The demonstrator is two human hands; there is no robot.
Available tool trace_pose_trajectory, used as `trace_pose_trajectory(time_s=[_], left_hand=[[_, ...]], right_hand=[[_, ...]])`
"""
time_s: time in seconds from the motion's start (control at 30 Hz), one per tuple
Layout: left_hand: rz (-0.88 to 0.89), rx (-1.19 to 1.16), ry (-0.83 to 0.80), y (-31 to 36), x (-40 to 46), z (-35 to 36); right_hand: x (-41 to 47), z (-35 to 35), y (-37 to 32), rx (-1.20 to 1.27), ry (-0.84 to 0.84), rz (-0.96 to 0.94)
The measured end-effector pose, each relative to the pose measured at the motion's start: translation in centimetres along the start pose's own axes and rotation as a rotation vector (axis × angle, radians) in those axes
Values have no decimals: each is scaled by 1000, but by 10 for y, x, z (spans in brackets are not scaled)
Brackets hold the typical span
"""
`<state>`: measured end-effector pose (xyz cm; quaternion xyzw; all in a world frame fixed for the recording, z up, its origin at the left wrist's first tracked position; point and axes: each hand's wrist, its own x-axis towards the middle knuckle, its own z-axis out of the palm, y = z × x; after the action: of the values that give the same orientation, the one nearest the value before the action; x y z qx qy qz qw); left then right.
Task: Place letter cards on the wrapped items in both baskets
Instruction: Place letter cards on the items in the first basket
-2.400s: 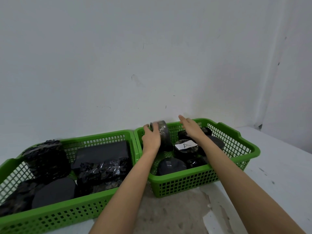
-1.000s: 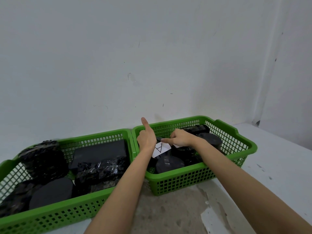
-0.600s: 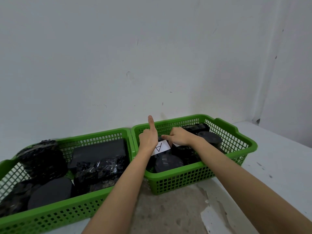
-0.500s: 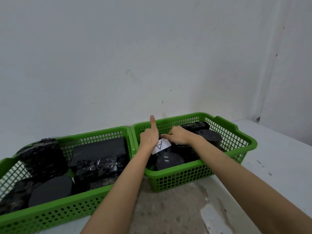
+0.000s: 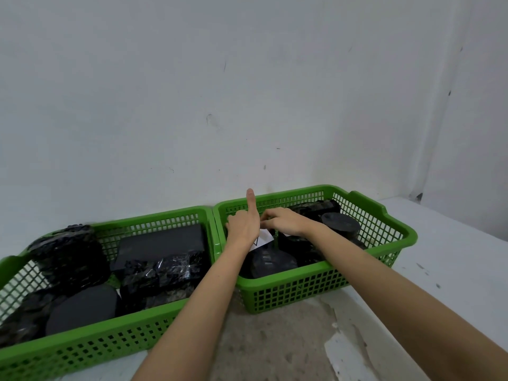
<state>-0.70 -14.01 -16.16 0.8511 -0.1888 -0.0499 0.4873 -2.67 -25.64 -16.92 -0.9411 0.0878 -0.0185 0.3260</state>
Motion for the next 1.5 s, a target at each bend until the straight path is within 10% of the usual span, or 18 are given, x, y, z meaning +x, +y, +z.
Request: trace_pose_trajectory(time_s=[0.4, 0.77, 1.5], left_hand=[[-81, -429, 104, 6, 8, -8], [-136, -192, -35, 3, 5, -6], [111, 92, 17, -5, 0, 2]], right_hand=[[29, -20, -5, -271, 21, 67], [49, 5, 12, -645, -68, 52], [31, -39, 10, 431, 264, -106]])
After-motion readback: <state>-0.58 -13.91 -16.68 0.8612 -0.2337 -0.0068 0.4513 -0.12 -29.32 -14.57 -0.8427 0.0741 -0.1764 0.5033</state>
